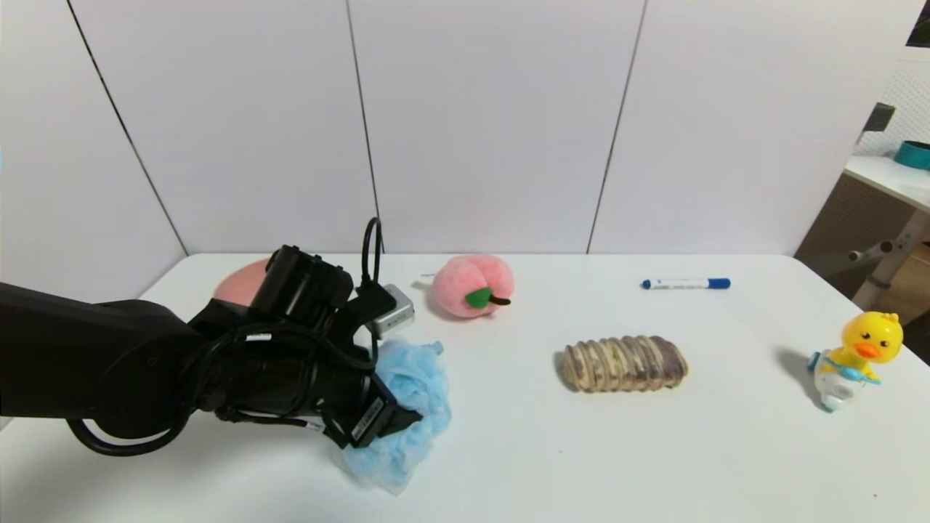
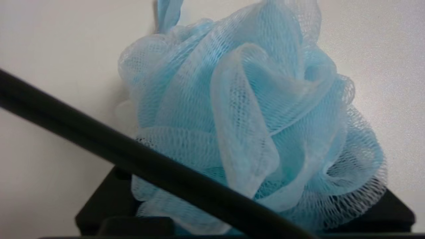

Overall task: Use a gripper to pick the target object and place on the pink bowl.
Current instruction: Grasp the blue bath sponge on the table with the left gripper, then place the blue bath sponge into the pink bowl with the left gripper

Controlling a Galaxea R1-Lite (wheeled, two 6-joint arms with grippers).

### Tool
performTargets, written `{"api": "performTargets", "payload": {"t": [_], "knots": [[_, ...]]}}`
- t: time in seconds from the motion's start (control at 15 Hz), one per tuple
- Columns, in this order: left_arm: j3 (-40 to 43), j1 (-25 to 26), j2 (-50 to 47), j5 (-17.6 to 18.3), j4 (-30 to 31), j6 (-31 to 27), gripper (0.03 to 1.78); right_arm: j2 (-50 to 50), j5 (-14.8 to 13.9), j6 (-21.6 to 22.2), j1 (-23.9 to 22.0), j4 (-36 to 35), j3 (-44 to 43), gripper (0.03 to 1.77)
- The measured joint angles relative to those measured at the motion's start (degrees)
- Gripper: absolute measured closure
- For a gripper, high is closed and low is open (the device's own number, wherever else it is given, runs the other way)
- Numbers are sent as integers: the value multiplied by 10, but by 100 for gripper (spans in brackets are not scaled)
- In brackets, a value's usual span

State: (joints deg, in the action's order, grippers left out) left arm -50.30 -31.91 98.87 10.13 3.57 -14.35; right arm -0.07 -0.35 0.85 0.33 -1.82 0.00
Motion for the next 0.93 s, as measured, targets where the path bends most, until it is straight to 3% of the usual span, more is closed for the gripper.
{"api": "performTargets", "payload": {"t": [0.2,0.47,0.93], "knots": [[-3,0,0,0,1,0,91,0,0,0,0,0,0,9],[-15,7,-15,-2,-2,1,112,0,0,0,0,0,0,9],[-114,115,-59,-3,-26,0,141,0,0,0,0,0,0,9]]}}
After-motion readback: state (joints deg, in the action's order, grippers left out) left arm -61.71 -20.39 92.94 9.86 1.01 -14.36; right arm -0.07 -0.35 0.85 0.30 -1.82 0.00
